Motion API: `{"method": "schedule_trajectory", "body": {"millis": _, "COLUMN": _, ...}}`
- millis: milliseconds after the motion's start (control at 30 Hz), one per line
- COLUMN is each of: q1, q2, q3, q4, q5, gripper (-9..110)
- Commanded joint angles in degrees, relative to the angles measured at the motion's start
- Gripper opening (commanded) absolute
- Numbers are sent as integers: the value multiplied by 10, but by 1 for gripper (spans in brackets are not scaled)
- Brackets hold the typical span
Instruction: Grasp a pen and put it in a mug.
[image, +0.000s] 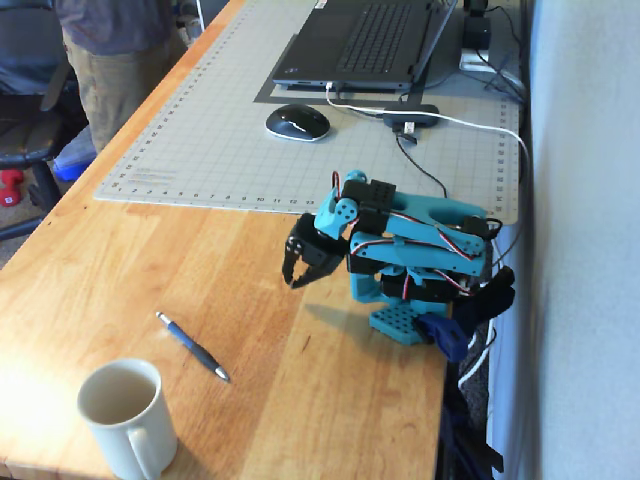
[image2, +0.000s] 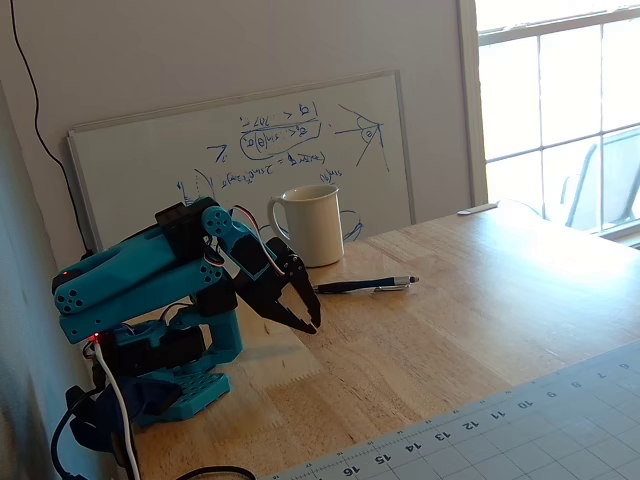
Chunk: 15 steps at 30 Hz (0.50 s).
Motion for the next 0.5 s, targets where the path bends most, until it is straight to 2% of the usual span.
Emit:
{"method": "schedule_trajectory", "body": {"millis": 0, "q1": -43, "q2": -33, "q3": -94, "q4": -7, "q5": 117, "gripper": 0}}
{"method": "schedule_trajectory", "body": {"millis": 133, "q1": -93, "q2": -113, "q3": -171, "q4": -11, "q5": 278, "gripper": 2}}
{"method": "schedule_trajectory", "body": {"millis": 467, "q1": -140, "q2": -432, "q3": -372, "q4": -84, "q5": 723, "gripper": 22}}
